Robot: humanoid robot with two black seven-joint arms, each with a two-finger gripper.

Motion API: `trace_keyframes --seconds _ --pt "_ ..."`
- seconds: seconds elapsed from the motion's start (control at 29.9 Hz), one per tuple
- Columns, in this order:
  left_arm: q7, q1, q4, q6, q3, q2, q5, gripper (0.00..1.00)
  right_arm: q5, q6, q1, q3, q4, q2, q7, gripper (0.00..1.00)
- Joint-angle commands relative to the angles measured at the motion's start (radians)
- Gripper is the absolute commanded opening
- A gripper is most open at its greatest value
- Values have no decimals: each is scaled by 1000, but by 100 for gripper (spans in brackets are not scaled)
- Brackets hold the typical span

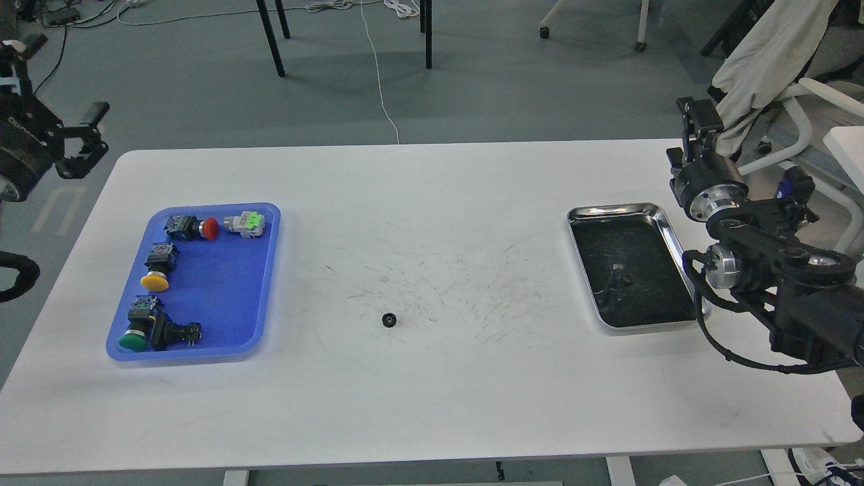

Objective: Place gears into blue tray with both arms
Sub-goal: 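Move the left gripper toward the black gear on the table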

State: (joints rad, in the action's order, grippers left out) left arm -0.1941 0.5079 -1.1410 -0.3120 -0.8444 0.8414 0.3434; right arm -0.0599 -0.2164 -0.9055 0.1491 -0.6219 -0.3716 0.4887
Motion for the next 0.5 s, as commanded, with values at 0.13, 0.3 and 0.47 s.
trace_keyframes --seconds 0.13,0.3,0.47 --pt "-2 58 -225 42 143 74 206 98 0 0 10 7 40 28 0 94" --pt "-16 139 -335 44 235 116 356 98 0 0 10 9 45 40 0 94" --pt "-30 188 -399 54 329 128 535 99 0 0 7 9 44 45 0 94"
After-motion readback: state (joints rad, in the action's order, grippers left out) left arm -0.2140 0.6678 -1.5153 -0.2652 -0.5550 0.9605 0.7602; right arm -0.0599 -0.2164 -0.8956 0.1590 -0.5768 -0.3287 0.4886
